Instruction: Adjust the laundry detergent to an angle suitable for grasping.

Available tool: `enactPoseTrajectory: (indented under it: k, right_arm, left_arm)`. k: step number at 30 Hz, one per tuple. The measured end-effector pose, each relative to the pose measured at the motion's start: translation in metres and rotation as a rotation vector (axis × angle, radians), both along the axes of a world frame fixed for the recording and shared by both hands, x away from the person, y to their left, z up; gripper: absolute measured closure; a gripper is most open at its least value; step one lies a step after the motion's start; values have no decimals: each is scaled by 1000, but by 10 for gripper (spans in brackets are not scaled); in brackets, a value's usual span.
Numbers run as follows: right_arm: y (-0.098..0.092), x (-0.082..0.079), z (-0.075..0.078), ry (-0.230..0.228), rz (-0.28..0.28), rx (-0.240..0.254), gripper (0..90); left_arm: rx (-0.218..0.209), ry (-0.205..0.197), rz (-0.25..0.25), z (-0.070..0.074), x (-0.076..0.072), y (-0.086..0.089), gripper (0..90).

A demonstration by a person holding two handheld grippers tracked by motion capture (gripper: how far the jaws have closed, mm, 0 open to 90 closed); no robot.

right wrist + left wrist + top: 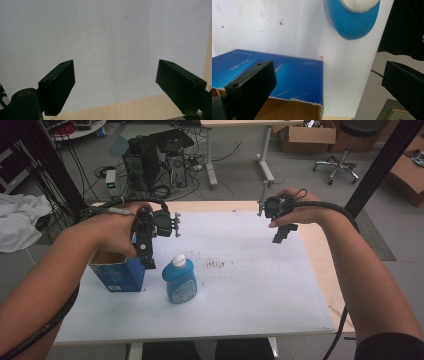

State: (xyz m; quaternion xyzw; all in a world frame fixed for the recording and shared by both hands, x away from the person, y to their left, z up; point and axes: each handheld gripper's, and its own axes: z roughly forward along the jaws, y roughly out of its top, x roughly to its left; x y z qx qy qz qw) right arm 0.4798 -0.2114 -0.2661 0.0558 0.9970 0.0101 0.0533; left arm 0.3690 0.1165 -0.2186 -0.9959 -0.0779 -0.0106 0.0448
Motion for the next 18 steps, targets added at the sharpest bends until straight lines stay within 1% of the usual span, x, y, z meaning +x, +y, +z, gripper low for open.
enactPoseTrajectory:
  k: [4,8,10,14,15,17,18]
  right_arm:
    - [1,-1,2,-5,2,-3,159]
    - [-1,-1,3,-9,-1,3,159]
    - [-2,-1,3,-11,-3,4,159]
    - [-3,-4,3,-19,-4,7,159]
    - [-3,-5,3,-16,-4,9,159]
    - [-3,-6,3,-18,-2,11,159]
    - [-3,-6,3,-19,-3,12,159]
  left_arm:
    - [3,-5,1,3,0,0,1]
    - [-8,-13,4,5,0,1,1]
    - [4,-13,7,6,-1,0,1]
    - [-14,-22,4,6,-5,-1,1]
    - [-5,-17,3,7,-6,-1,1]
    - [-12,-24,7,8,-8,0,1]
    - [-23,-29,11,9,-9,0,1]
